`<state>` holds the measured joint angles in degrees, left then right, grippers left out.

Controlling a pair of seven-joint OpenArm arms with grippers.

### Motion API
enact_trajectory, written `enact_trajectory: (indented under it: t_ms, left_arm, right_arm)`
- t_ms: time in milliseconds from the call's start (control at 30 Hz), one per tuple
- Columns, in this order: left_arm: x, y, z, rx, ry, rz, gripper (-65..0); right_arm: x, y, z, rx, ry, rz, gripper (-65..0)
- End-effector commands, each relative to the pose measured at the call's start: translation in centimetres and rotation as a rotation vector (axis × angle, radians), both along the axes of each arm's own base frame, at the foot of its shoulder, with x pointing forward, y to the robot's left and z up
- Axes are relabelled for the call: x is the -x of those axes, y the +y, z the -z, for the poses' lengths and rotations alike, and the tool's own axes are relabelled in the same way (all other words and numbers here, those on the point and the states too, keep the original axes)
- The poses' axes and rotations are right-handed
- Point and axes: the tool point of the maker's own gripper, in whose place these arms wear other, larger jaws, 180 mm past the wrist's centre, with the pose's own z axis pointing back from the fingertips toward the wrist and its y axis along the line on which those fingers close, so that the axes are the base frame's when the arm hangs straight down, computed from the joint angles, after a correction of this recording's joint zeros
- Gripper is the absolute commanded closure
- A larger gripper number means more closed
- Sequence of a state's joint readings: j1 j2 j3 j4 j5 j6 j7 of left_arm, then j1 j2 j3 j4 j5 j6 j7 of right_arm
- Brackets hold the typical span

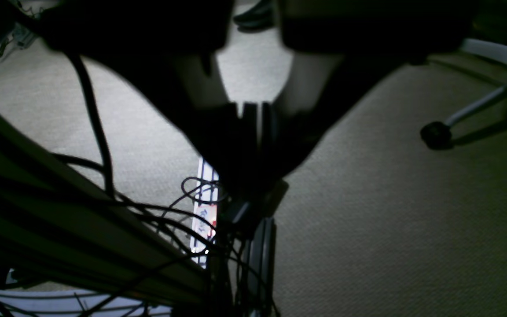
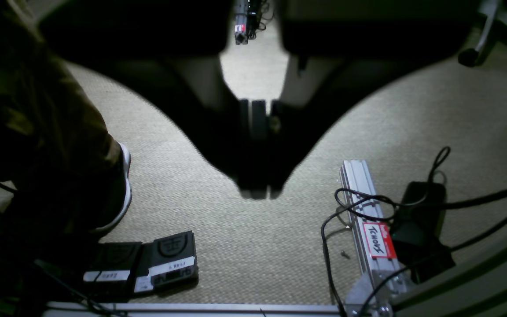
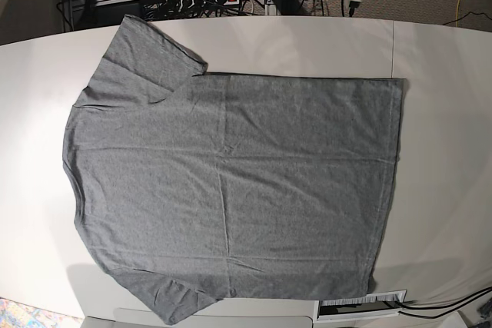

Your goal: Fold the T-shirt properly

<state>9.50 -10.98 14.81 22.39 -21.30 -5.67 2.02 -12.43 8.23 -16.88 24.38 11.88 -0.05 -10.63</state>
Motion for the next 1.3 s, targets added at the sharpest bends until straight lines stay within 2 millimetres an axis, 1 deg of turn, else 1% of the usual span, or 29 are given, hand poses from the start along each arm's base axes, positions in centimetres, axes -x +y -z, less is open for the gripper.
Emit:
enact_trajectory:
  t_ms: [0,1133,1200,1267]
  left_arm:
    - [-0.3,0.2,-0.1,0.001,-0.011,-0.004,0.0]
    - [-0.1,0.2,-0.1,0.001,-0.010,-0.004,0.0]
    - [0.0,0.2,-0.1,0.001,-0.008,-0.003,0.0]
    - [0.8,0.2,-0.1,0.001,0.005,-0.003,0.0]
  right_arm:
    - [0.1,-0.4,-0.1,0.009,-0.003,-0.001,0.0]
    - [0.0,-0.4,-0.1,0.010,-0.007,-0.002,0.0]
    - [0.0,-0.4,-0.1,0.010,-0.007,-0.002,0.0]
    - [0.3,-0.4,-0.1,0.009,-0.001,-0.002,0.0]
